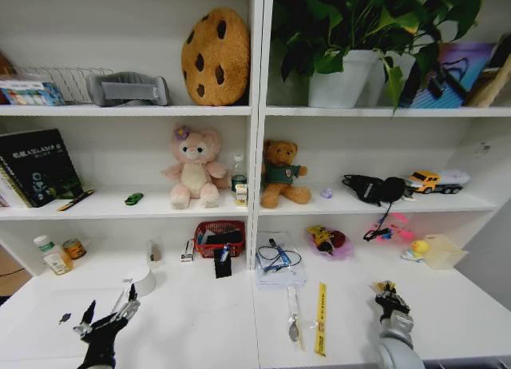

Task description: Organize the objects on the table.

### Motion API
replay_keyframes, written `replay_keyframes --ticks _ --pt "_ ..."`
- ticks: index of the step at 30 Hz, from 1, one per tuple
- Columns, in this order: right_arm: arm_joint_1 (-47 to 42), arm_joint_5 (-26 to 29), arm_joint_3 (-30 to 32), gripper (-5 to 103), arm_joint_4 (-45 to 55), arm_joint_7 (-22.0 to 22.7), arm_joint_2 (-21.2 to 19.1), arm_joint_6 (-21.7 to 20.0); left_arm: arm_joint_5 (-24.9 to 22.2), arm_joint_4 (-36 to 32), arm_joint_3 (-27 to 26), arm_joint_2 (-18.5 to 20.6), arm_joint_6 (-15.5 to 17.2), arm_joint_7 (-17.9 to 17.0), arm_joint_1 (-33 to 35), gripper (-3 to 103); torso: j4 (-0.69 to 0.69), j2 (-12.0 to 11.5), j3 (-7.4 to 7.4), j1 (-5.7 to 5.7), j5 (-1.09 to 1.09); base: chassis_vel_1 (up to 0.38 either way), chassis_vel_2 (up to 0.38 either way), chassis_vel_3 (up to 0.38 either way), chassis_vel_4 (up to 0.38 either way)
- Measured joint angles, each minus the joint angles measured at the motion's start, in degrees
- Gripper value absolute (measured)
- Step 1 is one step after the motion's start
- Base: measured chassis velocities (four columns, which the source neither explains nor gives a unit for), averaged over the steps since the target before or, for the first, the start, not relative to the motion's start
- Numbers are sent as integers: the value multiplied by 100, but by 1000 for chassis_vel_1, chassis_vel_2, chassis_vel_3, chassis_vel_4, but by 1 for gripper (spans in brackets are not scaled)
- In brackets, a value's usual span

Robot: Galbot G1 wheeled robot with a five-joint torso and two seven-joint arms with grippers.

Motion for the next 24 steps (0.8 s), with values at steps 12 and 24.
replay_keyframes --ticks 12,24 --pt "1592 -102 -1069 1 -449 -293 -347 -142 2 -66 -68 -36 -18 1 73 100 3 0 0 0 1 0 0 0 0" --pt "2683 -98 -1712 17 -1508 -161 -347 -289 24 -119 -97 -77 -23 -17 77 100 -1 0 0 1 0 0 0 0 0"
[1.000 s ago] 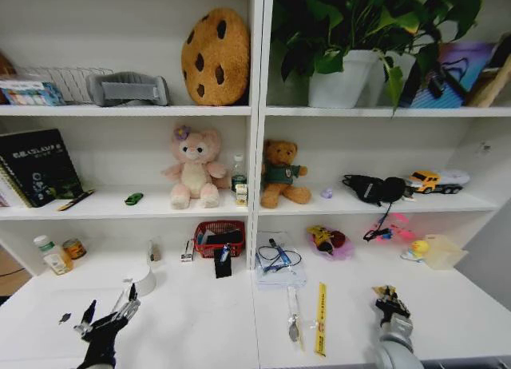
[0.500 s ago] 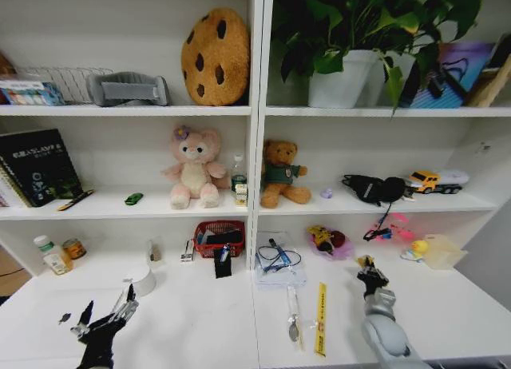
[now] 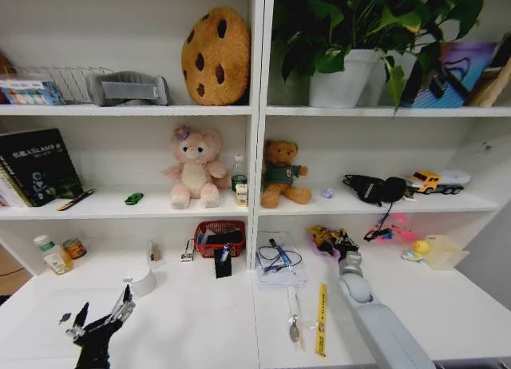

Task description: Organize the objects on the table.

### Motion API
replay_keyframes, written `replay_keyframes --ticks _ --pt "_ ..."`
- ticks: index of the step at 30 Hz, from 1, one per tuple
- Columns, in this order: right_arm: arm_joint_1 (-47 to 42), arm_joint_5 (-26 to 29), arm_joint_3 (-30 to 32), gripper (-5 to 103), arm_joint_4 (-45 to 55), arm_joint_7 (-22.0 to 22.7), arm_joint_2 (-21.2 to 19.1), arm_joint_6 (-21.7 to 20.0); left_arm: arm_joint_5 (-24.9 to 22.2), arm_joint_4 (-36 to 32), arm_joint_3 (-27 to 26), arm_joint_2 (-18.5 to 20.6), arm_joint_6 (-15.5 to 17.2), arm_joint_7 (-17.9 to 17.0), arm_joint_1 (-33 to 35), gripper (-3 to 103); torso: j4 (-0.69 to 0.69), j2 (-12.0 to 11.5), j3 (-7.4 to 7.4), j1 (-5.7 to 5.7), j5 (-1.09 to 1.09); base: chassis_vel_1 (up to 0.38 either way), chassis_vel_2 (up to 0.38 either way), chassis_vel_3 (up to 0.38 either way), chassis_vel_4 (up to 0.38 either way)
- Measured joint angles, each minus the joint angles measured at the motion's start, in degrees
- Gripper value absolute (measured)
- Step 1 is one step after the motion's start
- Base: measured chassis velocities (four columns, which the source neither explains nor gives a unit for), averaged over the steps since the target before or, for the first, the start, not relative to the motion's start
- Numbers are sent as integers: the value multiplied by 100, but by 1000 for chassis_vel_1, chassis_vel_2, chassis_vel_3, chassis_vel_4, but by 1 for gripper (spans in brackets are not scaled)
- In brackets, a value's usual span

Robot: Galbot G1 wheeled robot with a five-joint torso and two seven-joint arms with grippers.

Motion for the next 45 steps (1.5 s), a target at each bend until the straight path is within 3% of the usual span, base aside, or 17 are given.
replay_keyframes --ticks 2,6,7,8,13,16,17,19,20,28,34,45 --pt "-61 1 36 33 27 -6 -1 22 18 3 25 6 7 -9 -27 100 1 0 0 0 1 0 0 0 0" --pt "-162 0 86 38 113 -7 -32 68 20 3 47 16 21 -19 -57 100 2 0 0 0 0 0 0 0 0" --pt "-249 -8 130 49 192 -27 -61 91 21 3 52 26 24 -22 -63 100 2 0 0 0 1 0 0 0 0" --pt "-249 -8 130 49 192 -27 -61 91 21 3 52 26 24 -22 -63 100 2 0 0 0 1 0 0 0 0" --pt "-1079 -1 347 71 1187 -140 -242 125 -12 4 21 78 24 -27 -62 100 1 0 -1 0 0 0 0 0 0" --pt "-1582 -86 423 77 1722 -121 -244 174 -28 18 20 82 15 -16 -63 100 1 0 -1 0 0 0 0 0 0" --pt "-1933 -149 489 87 2057 -119 -215 226 -30 39 21 82 2 -2 -72 100 1 0 -1 -1 0 0 0 0 0" --pt "-2099 -186 519 87 2236 -121 -191 256 -35 48 23 84 -2 3 -80 100 1 0 -1 -1 0 0 0 0 0" --pt "-2411 -273 580 96 2569 -133 -127 298 -49 63 25 87 -7 13 -92 100 2 1 -1 -1 -1 0 0 0 0" --pt "-3449 -529 885 100 3608 -327 208 558 -78 74 11 124 -26 54 -98 100 3 1 -1 -1 1 0 0 0 0" --pt "-4523 -636 1519 100 4411 -725 341 1082 -112 79 -6 210 -29 67 -116 100 2 1 -1 -1 0 0 0 0 0" --pt "-5471 -684 2317 100 4722 -852 567 1855 -118 79 2 239 -96 172 -92 100 3 1 -1 -1 0 0 0 0 0"
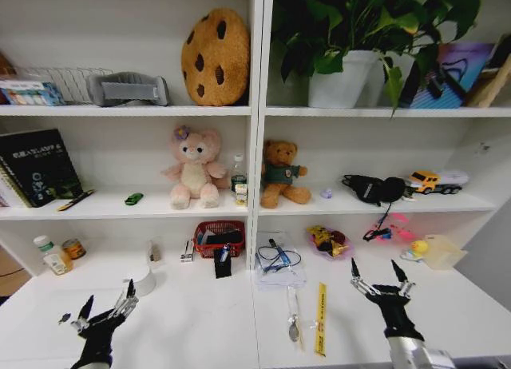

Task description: Organize the objects on the table.

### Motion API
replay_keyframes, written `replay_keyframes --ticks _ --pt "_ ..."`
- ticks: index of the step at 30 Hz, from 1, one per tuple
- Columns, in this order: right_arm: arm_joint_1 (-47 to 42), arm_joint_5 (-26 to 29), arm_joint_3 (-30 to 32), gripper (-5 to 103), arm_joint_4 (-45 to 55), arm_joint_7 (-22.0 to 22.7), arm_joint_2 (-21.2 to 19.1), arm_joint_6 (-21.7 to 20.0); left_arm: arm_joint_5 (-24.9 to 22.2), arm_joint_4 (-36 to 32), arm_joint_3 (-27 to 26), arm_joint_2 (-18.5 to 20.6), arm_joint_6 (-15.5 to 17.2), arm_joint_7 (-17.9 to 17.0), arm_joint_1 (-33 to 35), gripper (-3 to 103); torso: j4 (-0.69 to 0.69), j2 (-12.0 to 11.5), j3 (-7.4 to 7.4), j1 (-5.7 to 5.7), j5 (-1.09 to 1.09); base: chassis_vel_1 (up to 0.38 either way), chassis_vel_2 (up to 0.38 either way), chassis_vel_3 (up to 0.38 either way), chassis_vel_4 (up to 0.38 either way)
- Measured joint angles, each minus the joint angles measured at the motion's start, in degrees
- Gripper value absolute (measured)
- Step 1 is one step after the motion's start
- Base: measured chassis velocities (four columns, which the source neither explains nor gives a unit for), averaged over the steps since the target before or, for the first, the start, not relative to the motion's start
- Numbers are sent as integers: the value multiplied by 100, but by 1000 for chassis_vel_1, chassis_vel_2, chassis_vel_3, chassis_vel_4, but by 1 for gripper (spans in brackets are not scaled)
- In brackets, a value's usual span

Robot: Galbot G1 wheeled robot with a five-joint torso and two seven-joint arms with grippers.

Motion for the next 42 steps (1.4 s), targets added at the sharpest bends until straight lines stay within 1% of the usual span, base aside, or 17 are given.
replay_keyframes --ticks 26,29,42 --pt "16 -13 4 100 -47 -43 -4 -6 53 -8 -22 9 41 -6 21 100 0 0 0 0 0 0 0 0 0" --pt "17 -12 3 100 -48 -42 -5 -9 53 -9 -22 9 43 -6 21 100 -2 -1 1 0 0 56 57 -49 -39" --pt "21 -9 -3 100 -53 -38 -6 -18 54 -9 -22 8 45 -12 20 100 -1 0 0 1 0 86 85 -85 -77"
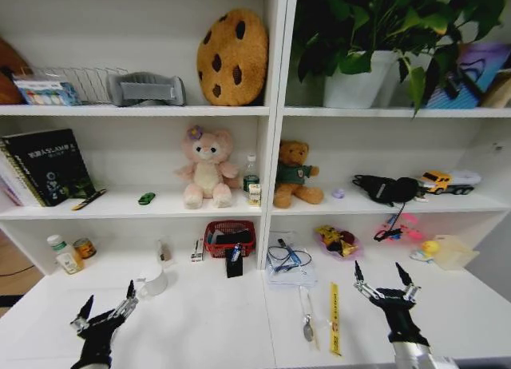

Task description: Organize the objects on the table.

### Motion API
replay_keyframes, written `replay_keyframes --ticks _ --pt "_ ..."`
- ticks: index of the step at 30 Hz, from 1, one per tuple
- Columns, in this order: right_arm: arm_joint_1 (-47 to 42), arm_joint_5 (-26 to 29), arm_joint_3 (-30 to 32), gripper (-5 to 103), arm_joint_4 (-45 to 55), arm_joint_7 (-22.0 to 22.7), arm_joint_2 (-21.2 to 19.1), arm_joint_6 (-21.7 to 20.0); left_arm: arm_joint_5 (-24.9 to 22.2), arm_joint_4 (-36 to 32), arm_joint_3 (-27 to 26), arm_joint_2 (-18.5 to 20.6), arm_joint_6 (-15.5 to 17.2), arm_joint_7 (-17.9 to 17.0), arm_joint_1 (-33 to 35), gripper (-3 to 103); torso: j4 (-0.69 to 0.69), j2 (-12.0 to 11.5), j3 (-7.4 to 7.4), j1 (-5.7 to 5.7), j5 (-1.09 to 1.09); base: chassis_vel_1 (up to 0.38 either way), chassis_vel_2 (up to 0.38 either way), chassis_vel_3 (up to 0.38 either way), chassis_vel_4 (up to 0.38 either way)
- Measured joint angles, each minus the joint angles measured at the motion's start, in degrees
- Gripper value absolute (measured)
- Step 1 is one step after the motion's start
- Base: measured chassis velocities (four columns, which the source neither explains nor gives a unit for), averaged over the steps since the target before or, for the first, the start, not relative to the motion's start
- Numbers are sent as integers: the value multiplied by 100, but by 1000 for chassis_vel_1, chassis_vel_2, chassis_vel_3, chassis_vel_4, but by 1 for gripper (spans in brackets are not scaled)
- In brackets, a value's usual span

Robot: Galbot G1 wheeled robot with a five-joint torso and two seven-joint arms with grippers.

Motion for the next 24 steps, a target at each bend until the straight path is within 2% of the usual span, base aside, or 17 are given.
replay_keyframes --ticks 24 --pt "2 1 -1 100 -2 5 -1 -2 -1 0 0 0 0 3 0 100 0 -1 0 0 1 64 68 -67 -64"
